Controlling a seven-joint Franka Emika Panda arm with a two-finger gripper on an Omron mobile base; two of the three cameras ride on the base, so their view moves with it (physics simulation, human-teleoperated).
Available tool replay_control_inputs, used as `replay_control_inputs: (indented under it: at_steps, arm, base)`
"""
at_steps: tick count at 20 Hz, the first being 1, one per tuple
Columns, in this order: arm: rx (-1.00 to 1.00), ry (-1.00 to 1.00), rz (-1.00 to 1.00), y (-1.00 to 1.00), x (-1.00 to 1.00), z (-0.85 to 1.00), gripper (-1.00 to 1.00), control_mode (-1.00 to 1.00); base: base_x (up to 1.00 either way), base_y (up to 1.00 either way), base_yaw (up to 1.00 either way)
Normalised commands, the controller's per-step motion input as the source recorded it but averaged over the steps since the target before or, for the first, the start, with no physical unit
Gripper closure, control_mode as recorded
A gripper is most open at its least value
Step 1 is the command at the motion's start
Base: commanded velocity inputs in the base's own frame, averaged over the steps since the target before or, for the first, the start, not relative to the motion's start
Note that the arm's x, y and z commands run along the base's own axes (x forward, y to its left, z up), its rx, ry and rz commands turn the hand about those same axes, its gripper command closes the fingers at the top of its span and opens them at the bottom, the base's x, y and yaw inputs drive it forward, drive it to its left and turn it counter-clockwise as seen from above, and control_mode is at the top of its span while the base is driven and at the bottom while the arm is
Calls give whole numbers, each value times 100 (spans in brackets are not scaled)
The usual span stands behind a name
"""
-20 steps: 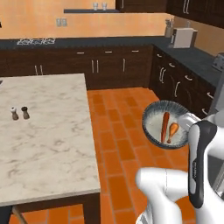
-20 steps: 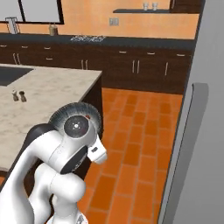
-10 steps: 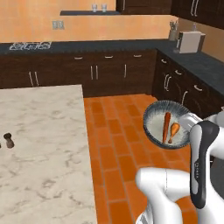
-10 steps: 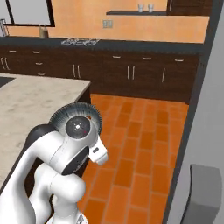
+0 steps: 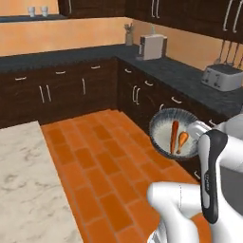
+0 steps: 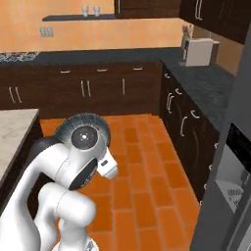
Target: Pick the chicken drumstick and carrot from their plates and place them in the bowl. Then put the bowl in the fridge.
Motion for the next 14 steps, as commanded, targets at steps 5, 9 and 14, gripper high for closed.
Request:
replay_control_inputs:
  at_steps: [5, 9, 14]
  arm:
    - [0, 0, 0, 0, 0, 0, 100, 100]
    - [0, 0, 0, 0, 0, 0, 100, 100]
    - [0, 0, 0, 0, 0, 0, 100, 100]
  base:
    - [19, -19, -97]
    - [31, 0, -95]
    - [40, 2, -90]
